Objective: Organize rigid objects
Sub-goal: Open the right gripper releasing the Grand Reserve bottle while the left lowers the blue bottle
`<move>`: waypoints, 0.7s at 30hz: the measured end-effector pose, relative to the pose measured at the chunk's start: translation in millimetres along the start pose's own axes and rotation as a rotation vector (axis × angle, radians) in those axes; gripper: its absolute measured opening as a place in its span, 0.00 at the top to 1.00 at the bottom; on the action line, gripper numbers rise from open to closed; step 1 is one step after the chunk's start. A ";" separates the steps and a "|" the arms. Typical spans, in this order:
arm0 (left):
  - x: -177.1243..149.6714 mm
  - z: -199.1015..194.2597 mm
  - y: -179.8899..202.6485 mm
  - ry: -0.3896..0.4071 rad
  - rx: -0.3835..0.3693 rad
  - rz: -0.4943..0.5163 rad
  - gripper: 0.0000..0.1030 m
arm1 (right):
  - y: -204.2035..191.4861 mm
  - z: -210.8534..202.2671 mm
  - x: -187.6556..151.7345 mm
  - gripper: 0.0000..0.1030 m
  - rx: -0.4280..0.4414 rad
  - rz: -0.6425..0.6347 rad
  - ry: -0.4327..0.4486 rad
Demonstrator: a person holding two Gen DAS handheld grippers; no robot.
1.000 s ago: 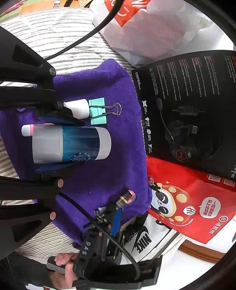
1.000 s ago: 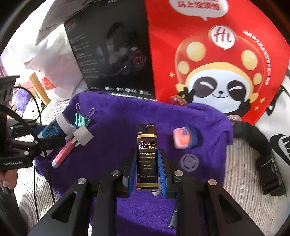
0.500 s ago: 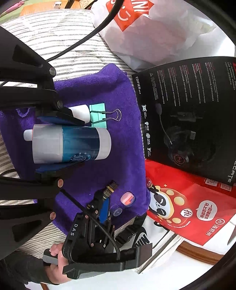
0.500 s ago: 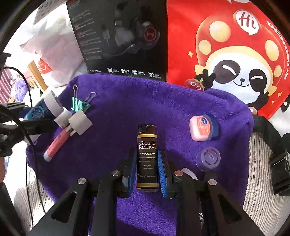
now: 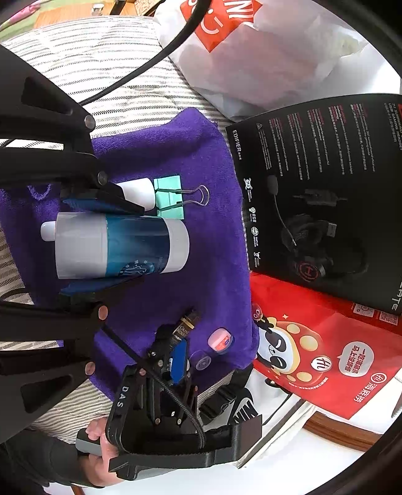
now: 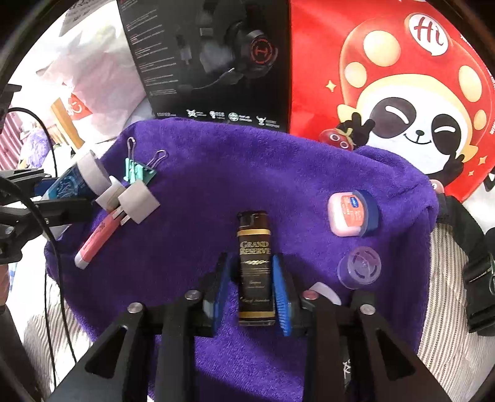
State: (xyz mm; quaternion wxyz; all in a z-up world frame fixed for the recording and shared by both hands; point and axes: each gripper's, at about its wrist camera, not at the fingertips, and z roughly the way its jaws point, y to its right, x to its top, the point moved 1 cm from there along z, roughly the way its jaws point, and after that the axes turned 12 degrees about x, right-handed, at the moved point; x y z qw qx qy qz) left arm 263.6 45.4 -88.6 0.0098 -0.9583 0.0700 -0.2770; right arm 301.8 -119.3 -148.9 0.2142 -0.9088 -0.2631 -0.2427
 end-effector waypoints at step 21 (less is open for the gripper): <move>-0.5 9.9 16.1 -0.026 -0.020 0.052 0.67 | 22.6 -46.0 3.1 0.67 -0.049 0.046 0.059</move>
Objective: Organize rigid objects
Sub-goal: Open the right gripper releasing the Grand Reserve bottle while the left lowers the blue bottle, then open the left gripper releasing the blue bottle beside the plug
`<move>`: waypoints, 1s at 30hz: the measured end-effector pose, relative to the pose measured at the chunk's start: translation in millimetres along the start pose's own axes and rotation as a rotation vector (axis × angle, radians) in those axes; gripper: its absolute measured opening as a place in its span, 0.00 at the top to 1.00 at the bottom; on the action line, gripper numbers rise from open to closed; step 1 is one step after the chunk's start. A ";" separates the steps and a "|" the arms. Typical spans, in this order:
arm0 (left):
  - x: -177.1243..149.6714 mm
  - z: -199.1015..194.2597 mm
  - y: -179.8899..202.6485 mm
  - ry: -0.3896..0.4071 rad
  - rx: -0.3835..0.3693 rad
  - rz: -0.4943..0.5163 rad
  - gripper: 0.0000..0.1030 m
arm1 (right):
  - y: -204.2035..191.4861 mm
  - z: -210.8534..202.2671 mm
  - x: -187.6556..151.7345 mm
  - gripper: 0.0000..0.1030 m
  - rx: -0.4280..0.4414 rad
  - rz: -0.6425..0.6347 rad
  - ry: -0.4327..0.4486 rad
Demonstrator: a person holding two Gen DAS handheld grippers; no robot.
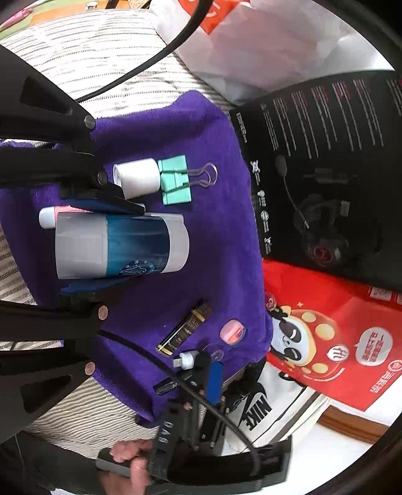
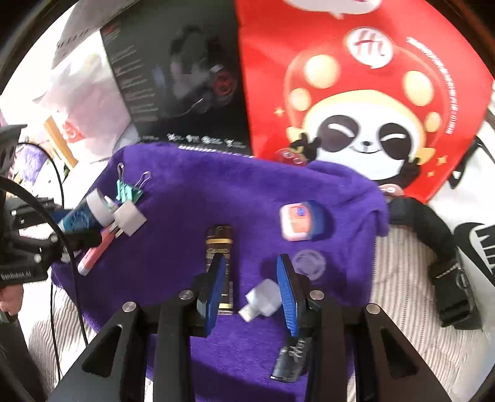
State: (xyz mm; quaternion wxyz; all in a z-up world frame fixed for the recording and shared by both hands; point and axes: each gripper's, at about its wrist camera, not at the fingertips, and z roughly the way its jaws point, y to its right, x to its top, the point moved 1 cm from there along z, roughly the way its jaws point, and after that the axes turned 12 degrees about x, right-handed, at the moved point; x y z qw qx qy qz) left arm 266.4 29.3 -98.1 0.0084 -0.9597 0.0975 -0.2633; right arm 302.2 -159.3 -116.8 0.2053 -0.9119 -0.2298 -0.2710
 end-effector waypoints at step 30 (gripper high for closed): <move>-10.9 36.5 35.6 -0.044 0.001 0.080 0.67 | 12.5 -26.1 3.4 0.66 -0.025 0.017 0.049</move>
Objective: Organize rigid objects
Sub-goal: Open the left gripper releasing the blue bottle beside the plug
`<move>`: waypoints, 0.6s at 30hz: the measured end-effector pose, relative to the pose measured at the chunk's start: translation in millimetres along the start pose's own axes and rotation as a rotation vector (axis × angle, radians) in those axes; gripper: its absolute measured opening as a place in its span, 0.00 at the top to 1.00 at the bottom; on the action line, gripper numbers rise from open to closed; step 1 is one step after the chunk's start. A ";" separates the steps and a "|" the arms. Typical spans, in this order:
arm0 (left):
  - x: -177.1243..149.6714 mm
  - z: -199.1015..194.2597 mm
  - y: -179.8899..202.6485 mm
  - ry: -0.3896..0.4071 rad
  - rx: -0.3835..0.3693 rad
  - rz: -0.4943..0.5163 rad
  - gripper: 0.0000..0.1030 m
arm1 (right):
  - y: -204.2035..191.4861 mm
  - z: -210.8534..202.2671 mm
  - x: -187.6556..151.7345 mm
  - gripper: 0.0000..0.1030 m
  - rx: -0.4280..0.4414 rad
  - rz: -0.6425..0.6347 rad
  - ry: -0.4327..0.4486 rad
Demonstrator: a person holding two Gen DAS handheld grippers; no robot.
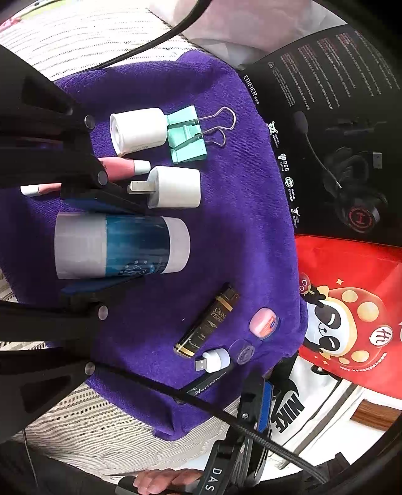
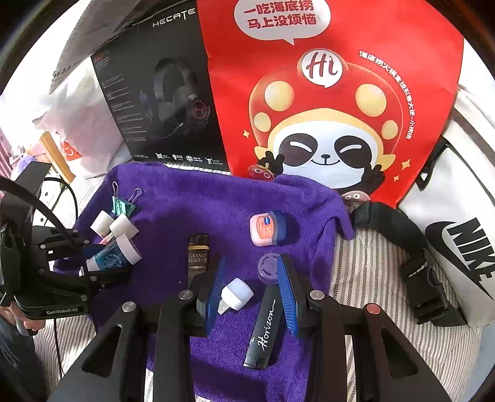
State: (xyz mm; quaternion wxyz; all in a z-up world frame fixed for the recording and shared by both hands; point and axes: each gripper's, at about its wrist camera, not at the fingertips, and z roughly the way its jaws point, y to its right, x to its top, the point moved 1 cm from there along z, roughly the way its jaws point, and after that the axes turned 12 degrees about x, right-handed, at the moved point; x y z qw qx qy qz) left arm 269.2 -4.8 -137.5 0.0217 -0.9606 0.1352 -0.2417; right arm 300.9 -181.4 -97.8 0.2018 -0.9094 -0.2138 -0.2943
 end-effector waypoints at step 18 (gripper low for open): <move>-0.8 1.8 7.8 0.008 0.026 0.042 0.67 | -0.3 -0.3 -1.1 0.66 0.002 -0.007 0.002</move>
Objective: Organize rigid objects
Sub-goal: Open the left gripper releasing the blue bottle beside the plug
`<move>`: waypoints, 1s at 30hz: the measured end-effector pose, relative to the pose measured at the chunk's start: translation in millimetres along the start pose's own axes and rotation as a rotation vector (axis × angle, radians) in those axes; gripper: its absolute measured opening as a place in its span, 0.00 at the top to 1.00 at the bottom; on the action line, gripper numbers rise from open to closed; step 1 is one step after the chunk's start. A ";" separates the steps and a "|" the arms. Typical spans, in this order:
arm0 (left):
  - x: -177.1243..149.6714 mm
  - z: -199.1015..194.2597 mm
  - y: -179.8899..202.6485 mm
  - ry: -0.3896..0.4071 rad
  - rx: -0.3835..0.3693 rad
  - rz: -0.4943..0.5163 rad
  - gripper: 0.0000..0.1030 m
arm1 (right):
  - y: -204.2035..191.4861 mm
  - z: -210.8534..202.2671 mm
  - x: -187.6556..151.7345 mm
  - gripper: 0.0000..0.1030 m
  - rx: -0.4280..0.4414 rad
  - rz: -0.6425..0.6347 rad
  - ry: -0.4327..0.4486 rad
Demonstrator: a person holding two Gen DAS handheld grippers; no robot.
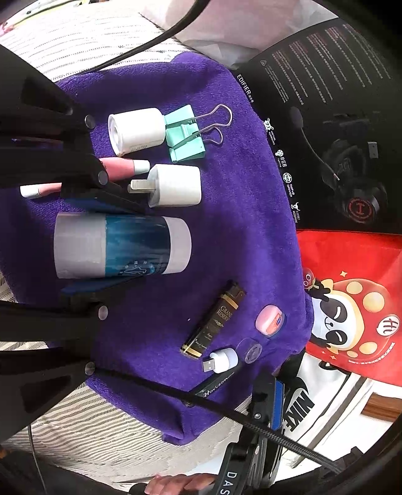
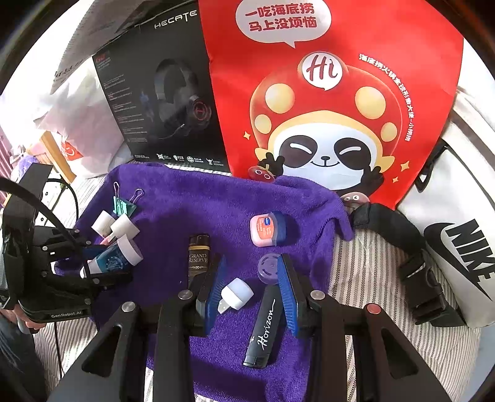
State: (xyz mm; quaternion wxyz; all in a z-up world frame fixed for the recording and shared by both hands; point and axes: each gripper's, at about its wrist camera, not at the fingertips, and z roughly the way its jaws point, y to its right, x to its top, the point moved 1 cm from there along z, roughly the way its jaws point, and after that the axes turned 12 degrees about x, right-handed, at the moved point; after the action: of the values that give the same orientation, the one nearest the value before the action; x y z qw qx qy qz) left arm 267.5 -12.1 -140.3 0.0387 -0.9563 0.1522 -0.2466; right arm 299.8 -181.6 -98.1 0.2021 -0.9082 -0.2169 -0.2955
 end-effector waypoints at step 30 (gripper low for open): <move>-2.3 -3.6 4.9 -0.039 -0.009 0.043 0.56 | -5.9 -2.0 -0.3 0.61 0.007 -0.035 0.001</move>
State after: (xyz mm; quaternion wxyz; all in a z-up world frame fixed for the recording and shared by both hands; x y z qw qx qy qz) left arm 262.5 -16.0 -138.9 0.0425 -0.9576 0.1729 -0.2263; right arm 295.7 -177.8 -95.4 0.1999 -0.9034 -0.2339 -0.2987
